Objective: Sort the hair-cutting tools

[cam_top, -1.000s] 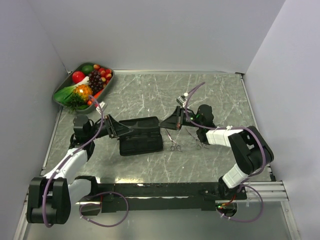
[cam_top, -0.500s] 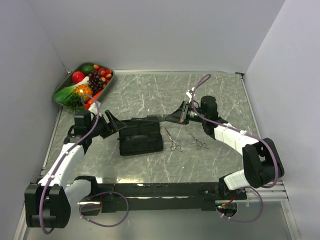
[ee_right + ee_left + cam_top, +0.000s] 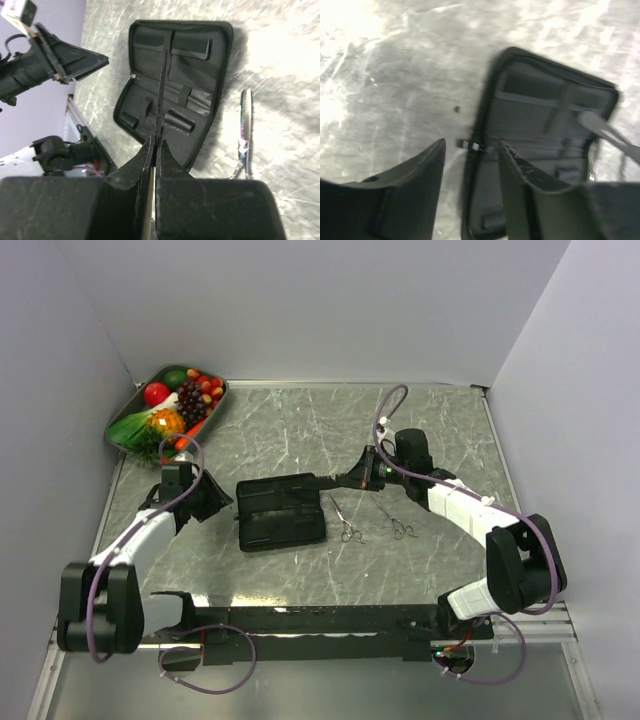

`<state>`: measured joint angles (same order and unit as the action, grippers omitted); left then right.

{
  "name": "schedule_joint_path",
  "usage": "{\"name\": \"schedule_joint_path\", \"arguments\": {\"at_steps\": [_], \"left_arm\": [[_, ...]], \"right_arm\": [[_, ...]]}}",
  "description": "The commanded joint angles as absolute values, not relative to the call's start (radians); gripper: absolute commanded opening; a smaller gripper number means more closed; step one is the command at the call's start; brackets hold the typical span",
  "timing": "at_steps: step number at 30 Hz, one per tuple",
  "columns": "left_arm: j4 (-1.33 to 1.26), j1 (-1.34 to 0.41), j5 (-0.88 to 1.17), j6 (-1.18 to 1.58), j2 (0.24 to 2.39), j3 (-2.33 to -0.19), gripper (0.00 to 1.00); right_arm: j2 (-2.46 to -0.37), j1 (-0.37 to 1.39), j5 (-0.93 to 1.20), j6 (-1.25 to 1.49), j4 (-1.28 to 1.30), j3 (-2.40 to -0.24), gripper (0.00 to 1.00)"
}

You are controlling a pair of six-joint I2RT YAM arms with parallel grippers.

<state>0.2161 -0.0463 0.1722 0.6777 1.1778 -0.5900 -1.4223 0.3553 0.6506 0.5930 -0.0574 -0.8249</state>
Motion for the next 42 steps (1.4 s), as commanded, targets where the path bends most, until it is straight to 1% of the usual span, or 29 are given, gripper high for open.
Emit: {"name": "schedule_joint_path", "arguments": {"at_steps": [1,4,6,7,10,19,31,35,42], "left_arm": [[0.155,-0.046,0.100,0.698,1.282,-0.633,0.45],[0.134,-0.046,0.092,0.703,1.339,-0.649,0.38],[0.117,-0.046,0.080,0.706,1.359,-0.650,0.37],[0.112,-0.046,0.078,0.706,1.379,-0.652,0.33],[0.101,-0.046,0.071,0.707,1.426,-0.663,0.30],[0.063,-0.048,0.092,0.726,1.519,-0.678,0.29],[0.035,-0.075,0.138,0.749,1.542,-0.667,0.29],[0.028,-0.094,0.150,0.756,1.545,-0.666,0.29],[0.011,-0.130,0.164,0.785,1.563,-0.669,0.29]], "right_arm": [[-1.440,0.357,0.612,0.517,-0.008,-0.893,0.00],[-1.439,0.359,0.607,0.506,-0.005,-0.887,0.00],[-1.436,0.359,0.601,0.499,-0.005,-0.877,0.00],[-1.442,0.359,0.603,0.492,0.018,-0.877,0.00],[-1.465,0.359,0.630,0.491,0.031,-0.885,0.00],[-1.508,0.371,0.655,0.480,0.044,-0.888,0.00],[-1.555,0.371,0.672,0.451,0.095,-0.923,0.00],[-1.594,0.373,0.681,0.439,0.141,-0.959,0.00],[-1.684,0.390,0.698,0.373,0.296,-1.061,0.00]]}}
